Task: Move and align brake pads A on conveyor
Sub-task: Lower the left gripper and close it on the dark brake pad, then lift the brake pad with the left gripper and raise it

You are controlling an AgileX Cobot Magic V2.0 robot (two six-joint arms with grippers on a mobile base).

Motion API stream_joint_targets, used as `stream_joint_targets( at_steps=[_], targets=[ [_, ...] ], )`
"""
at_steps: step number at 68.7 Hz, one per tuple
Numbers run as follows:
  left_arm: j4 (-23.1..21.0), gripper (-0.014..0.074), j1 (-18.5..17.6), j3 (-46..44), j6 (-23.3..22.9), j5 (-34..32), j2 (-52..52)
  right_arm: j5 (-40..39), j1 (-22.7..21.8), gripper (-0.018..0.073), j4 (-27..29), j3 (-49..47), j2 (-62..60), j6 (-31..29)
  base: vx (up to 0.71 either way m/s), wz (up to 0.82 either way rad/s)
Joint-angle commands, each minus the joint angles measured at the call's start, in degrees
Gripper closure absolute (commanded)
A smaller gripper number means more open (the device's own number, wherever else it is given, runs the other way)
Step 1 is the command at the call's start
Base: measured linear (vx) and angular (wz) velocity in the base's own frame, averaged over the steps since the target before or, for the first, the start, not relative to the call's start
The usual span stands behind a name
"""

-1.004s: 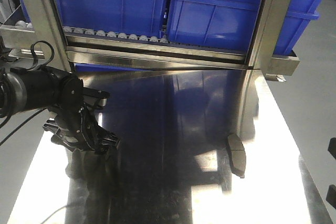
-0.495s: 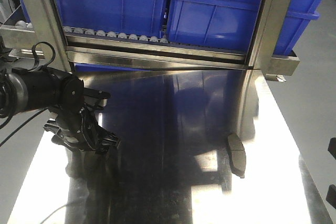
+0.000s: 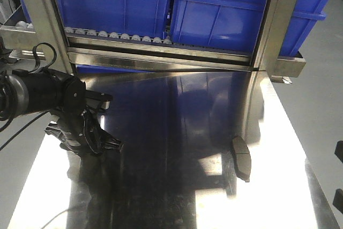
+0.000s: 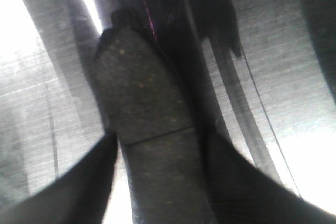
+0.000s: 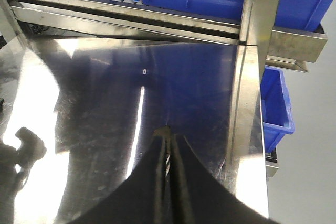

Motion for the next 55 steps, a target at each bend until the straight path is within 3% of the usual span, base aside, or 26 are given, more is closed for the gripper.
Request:
stream_joint_targets(
  at_steps=[1, 16, 32, 55],
  targets=[
    [-0.08, 0.0398, -0.28, -1.53, -0.12, -0.98, -2.71, -4.11, -0.18, 0.0567, -0.53, -1.40, 0.32, -0.52, 0.00, 0.00],
    [-0.08, 0.0556, -0.28, -1.53, -0.12, -1.43, -2.85, -4.11, -0.18, 0.0567, -0.53, -1.40, 0.32, -0.52, 0.00, 0.00],
    [0.04, 0.0557, -0.28, 3.98, 0.86, -8.79, -10.91, -4.11, -0.18, 0.0567, -0.53, -1.40, 0.32, -0.52, 0.00, 0.00],
    [0.04, 0.0557, -0.28, 20.31, 8.20, -16.78, -36.20, -4.11, -0.18, 0.0567, -0.53, -1.40, 0.32, -0.52, 0.00, 0.00]
  ],
)
